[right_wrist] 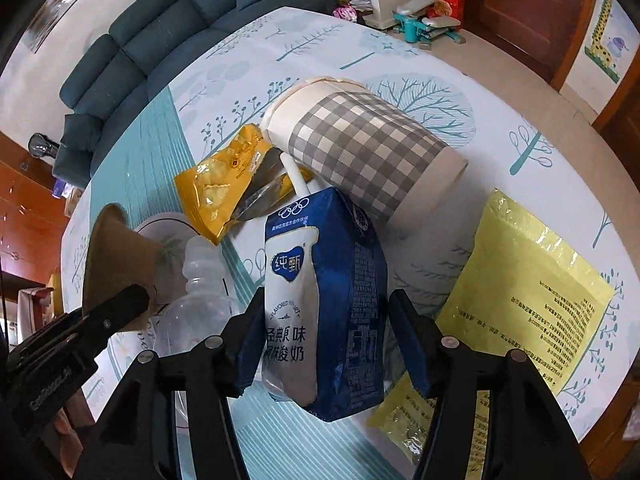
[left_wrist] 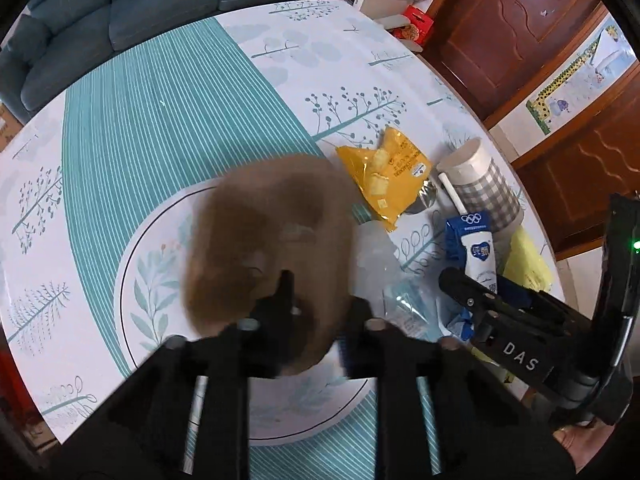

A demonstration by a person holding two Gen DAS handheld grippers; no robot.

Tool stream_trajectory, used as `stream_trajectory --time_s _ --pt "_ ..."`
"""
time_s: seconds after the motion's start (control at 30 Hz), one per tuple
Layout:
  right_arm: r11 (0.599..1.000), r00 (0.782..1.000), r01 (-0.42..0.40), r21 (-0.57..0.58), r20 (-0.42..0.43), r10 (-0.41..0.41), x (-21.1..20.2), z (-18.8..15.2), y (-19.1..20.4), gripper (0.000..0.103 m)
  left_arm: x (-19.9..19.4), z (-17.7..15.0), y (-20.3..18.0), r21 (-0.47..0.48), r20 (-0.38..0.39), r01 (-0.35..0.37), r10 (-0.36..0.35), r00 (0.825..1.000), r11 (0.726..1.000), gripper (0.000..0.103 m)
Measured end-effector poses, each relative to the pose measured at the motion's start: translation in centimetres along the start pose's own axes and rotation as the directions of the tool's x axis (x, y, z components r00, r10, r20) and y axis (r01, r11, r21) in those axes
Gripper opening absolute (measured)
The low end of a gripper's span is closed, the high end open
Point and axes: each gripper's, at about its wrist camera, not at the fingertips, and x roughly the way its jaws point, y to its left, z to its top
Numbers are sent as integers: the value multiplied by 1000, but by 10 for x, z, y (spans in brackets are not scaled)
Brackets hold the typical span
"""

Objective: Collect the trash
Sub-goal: 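Grasp the brown fabric mask with the left tool while the right tool grasps the blue milk carton, then carry the brown mask and blue milk carton over the black bin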

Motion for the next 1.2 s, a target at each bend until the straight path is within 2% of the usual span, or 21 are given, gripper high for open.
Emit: stream_trajectory --time_s 0.1,0.3,0.47,0.73,1.0,1.2 --pt "999 999 -36 0 6 36 -7 -5 0 55 -3 -7 -2 12 16 -35 34 999 999 9" --pt "988 988 -154 24 30 153 -28 -22 -6 51 -21 -26 2 -26 32 -2 3 999 1000 9" --pt "965 965 -259 45 61 257 -51 -44 -8 51 -46 -45 -5 -18 46 32 -31 998 999 9" --pt "925 922 -377 51 113 370 -98 -93 -32 51 -93 -87 -39 62 59 108 -112 992 992 9" --pt "912 903 -406 48 174 393 -142 -159 -82 51 -125 -145 -83 152 14 215 -219 976 965 9" --pt "905 892 -419 73 221 395 -173 -222 -135 51 -132 -196 -121 202 -37 278 -277 960 939 9"
